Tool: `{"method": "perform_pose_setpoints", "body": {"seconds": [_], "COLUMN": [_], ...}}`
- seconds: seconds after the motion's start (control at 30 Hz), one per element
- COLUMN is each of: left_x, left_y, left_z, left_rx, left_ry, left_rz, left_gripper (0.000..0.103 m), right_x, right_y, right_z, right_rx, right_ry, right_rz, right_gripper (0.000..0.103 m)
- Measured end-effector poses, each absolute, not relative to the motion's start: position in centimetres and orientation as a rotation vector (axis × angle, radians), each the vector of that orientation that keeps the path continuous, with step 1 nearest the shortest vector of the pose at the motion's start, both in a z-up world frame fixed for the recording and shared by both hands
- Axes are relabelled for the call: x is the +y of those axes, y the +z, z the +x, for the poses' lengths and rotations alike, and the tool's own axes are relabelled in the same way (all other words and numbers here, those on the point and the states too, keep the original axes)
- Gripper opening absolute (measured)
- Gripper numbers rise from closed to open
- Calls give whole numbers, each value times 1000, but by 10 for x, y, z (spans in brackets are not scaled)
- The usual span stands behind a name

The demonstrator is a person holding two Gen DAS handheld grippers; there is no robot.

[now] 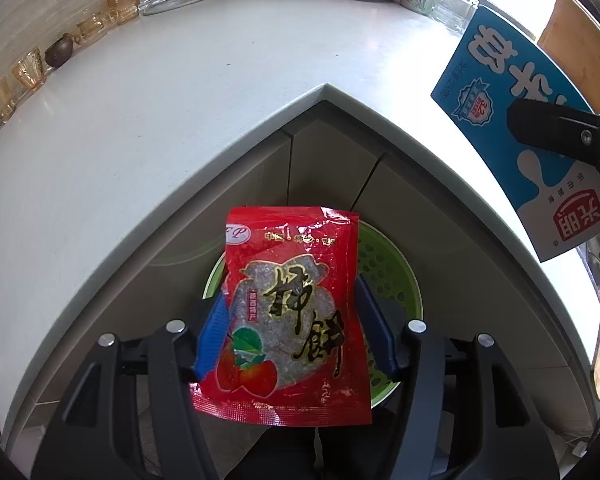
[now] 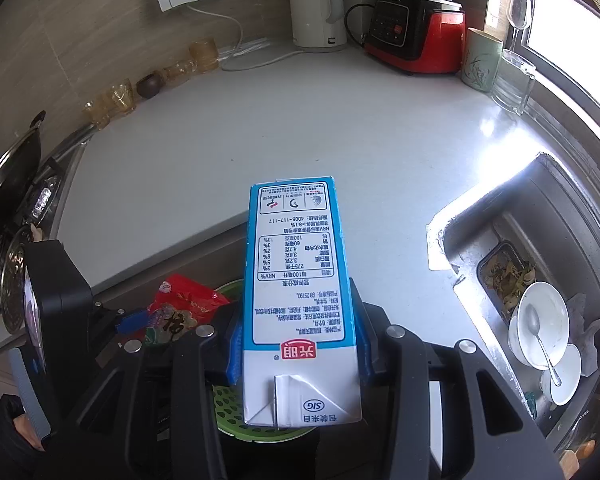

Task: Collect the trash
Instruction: 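Carry snack bag and milk carton to the green basket and release both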

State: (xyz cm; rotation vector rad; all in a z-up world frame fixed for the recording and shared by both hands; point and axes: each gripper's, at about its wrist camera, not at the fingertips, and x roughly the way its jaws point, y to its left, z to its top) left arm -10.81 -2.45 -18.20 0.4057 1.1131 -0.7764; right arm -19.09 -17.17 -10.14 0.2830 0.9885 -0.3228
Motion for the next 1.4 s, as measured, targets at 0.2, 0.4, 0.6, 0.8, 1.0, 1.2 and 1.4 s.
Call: {"method": "perform_pose_setpoints", "body": {"seconds": [0.2, 0.4, 0.6, 0.8, 1.0, 1.2, 1.4], "left_x": [-26, -26, -20, 0, 27, 52, 71], "left_y": [-182, -178, -171, -148, -125, -112, -107], "left_z": [-109, -113, -111, -103, -93, -85, -80], "left_rx": [1109, 1094, 1091, 1052, 1016, 990, 988], "left_ry": [-768, -764, -758, -712, -646, -587, -553], "left_rz": [413, 424, 405, 364, 329, 294, 264], "left_gripper": [65, 71, 72, 83, 89, 91, 92], "right_x": [-173, -177, -179, -172, -155, -133, -115], "right_y": [-102, -104, -105, -105, -108, -126, -152], "right_z": [-192, -193, -194, -191, -187, -186, -180], "right_rx": [992, 996, 1000, 1007, 1020, 1056, 1109], "right_ry": [-322, -326, -329, -315, -277, -218, -189], "right_rz": [285, 288, 290, 277, 252, 242, 221], "right_gripper": [42, 42, 42, 42, 42, 42, 42]}}
